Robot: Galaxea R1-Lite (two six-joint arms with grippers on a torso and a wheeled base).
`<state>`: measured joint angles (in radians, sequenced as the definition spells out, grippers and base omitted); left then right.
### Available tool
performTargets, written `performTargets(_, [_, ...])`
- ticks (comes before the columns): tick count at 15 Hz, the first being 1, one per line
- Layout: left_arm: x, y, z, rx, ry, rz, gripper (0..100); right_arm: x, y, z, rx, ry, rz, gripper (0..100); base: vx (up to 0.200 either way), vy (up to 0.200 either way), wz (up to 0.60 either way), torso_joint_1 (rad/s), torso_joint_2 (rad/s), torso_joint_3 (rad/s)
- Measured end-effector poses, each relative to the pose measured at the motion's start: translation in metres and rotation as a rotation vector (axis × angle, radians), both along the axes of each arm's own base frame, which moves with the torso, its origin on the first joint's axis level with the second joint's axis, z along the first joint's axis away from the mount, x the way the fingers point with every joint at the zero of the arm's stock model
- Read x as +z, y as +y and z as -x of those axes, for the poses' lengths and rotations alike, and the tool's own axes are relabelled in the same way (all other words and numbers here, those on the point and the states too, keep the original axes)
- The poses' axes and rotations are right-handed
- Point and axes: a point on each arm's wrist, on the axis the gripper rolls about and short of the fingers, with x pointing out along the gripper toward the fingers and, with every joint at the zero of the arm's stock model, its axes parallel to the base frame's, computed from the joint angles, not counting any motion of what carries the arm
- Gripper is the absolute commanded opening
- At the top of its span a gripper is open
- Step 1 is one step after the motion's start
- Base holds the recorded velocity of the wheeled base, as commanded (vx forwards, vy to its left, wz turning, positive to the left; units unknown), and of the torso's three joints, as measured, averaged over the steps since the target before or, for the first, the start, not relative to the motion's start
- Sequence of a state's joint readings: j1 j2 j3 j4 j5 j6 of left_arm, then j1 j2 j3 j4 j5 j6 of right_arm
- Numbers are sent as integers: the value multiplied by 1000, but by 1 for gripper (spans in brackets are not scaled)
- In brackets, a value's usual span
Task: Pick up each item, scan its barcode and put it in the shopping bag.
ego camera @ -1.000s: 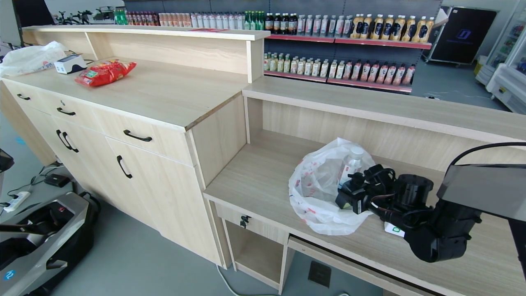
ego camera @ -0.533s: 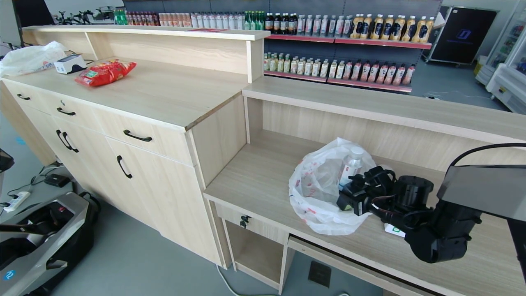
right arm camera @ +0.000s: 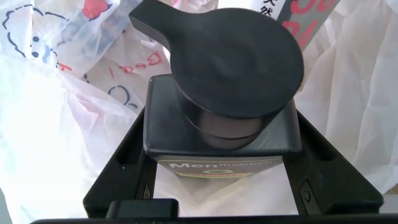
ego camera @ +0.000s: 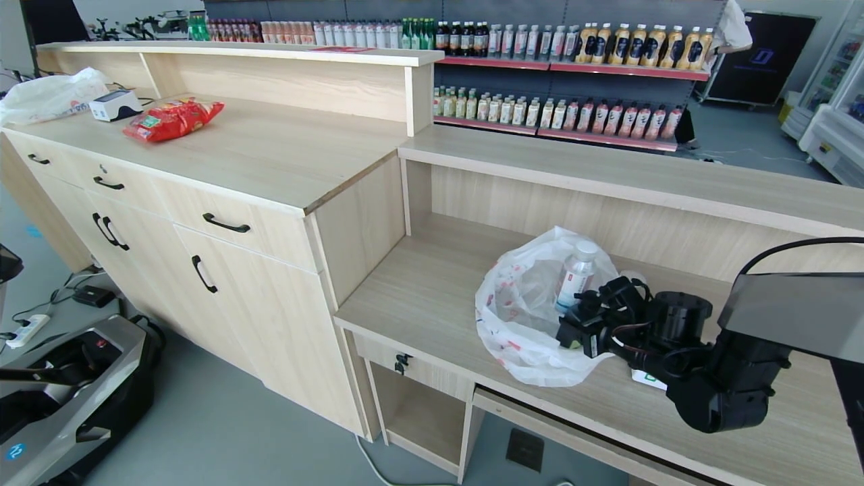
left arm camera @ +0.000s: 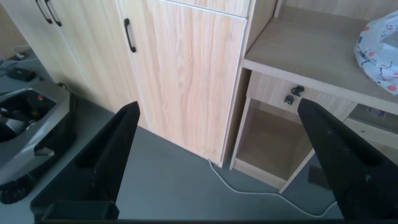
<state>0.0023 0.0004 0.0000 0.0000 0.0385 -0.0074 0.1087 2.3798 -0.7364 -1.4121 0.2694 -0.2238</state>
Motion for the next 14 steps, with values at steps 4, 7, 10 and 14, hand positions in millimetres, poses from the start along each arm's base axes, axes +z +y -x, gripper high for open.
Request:
performTargets(4, [0,0,0,0,0,0,100,-3,-1,0,-1,8,1,0,0,0,0,0,0,0])
performTargets(7, [0,0,0,0,0,0,100,-3,-2,-1,-3,5,5,100,0,0,0,0,0,0])
performTargets(10, [0,0,0,0,0,0,100,-1,-2,-1,-2,1,4,100,0,0,0,0,0,0])
performTargets(14, [0,0,0,0,0,0,100,20,0,2,13,-27,-1,100,0,0,0,0,0,0])
